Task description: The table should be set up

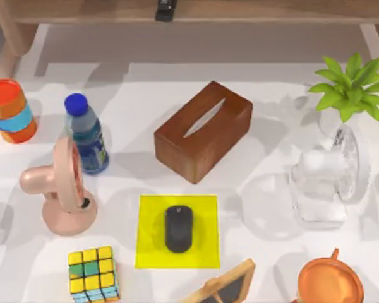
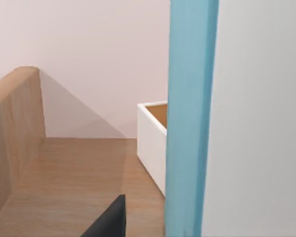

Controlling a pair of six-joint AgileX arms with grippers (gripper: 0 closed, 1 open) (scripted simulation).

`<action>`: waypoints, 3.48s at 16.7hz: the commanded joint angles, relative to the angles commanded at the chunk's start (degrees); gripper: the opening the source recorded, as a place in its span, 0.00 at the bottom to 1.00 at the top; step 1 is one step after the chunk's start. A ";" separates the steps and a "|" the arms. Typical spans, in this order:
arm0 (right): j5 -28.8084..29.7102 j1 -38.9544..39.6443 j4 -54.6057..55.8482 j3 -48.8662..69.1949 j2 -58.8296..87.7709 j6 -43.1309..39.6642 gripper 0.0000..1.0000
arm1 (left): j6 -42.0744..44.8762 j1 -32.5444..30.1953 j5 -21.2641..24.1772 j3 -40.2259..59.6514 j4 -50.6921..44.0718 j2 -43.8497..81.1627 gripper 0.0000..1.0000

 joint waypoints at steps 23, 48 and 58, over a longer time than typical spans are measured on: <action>0.00 0.00 0.00 0.00 0.00 0.00 1.00 | 0.12 -1.17 -1.10 -4.37 -0.69 -5.49 0.00; 0.00 0.00 0.00 0.00 0.00 0.00 1.00 | 61.72 52.13 17.80 -43.35 24.38 -7.43 0.00; 0.00 0.00 0.00 0.00 0.00 0.00 1.00 | 96.42 50.22 42.94 -60.37 40.57 -1.50 0.00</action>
